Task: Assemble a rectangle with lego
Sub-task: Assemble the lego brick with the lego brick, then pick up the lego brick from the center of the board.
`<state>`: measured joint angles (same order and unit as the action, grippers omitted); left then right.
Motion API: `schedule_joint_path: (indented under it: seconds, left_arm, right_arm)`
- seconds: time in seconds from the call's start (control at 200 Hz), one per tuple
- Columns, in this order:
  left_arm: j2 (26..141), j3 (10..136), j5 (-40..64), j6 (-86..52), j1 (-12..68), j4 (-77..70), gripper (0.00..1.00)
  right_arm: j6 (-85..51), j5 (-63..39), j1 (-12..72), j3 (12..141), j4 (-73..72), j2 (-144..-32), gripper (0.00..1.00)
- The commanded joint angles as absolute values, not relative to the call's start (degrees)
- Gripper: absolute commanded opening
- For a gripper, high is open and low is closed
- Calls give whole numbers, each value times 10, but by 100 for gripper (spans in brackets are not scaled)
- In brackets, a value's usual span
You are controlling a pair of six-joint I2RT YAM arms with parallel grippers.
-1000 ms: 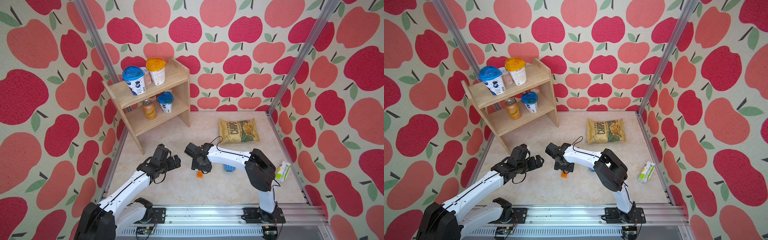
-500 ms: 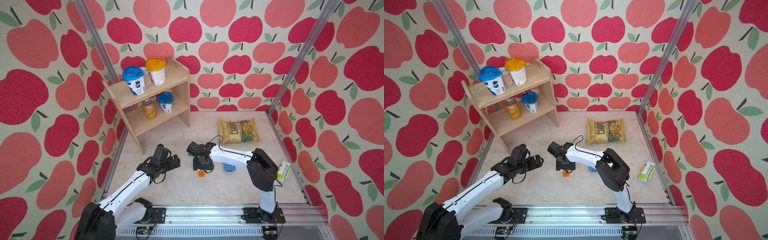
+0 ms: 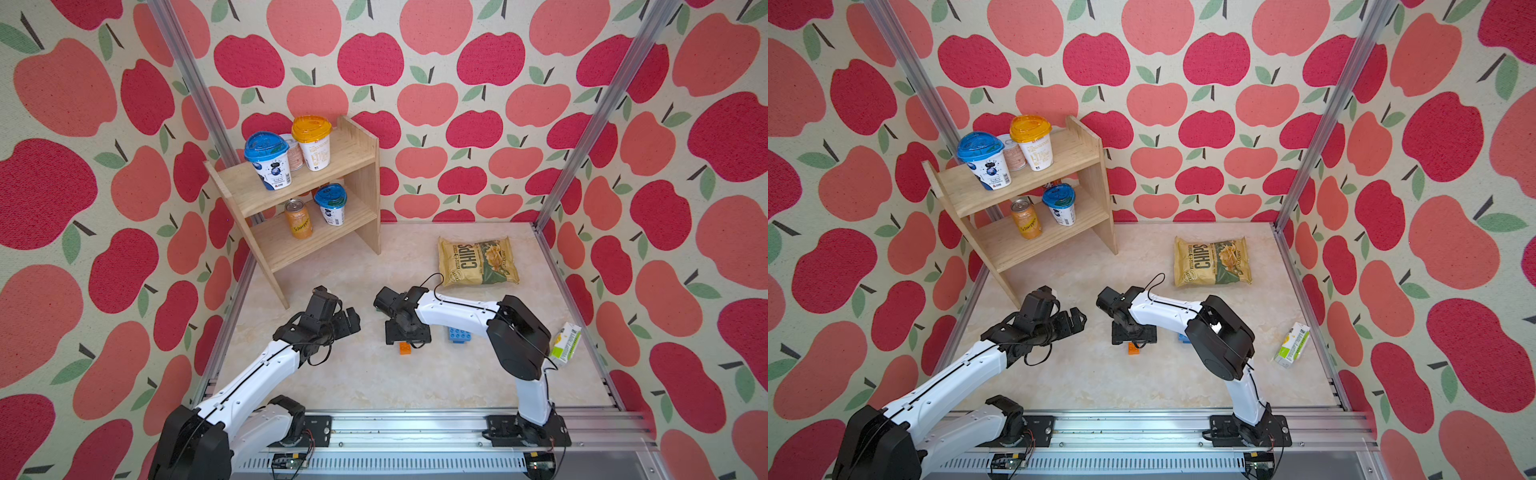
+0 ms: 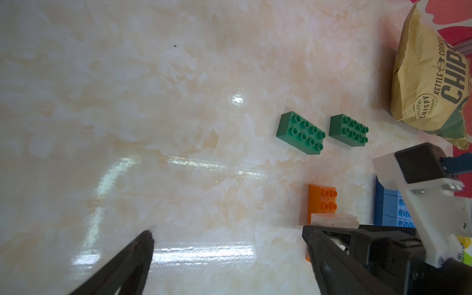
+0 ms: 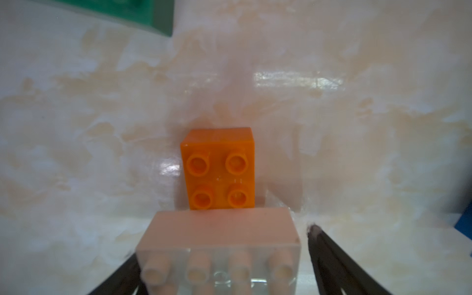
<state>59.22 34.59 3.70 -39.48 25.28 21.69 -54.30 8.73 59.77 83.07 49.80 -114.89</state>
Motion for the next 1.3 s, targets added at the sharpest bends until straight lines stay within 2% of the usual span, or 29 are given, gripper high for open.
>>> schedule_joint_path:
  seconds: [0.0,0.165,0.455,0.795,1.111,1.296]
  left_arm:
    - [579,360,25,-388,255,243,97]
    - [567,359,16,-386,254,251,97]
    - [552,360,9,-381,254,256,97]
    - [577,367,18,-373,255,247,97]
    - [584,366,21,-374,254,243,97]
    - [592,366,24,-376,255,241,97]
  right_arm:
    - [-545,105,600,857,532,-1144,93]
    - [-546,111,600,889,537,-1126,99]
    - [-532,152,567,952,569,-1113,100]
    - [-484,167,486,1019,574,-1192,100]
    - [-453,142,443,1039,549,-1242,98]
    - [-435,107,427,1043,533,-1266,92]
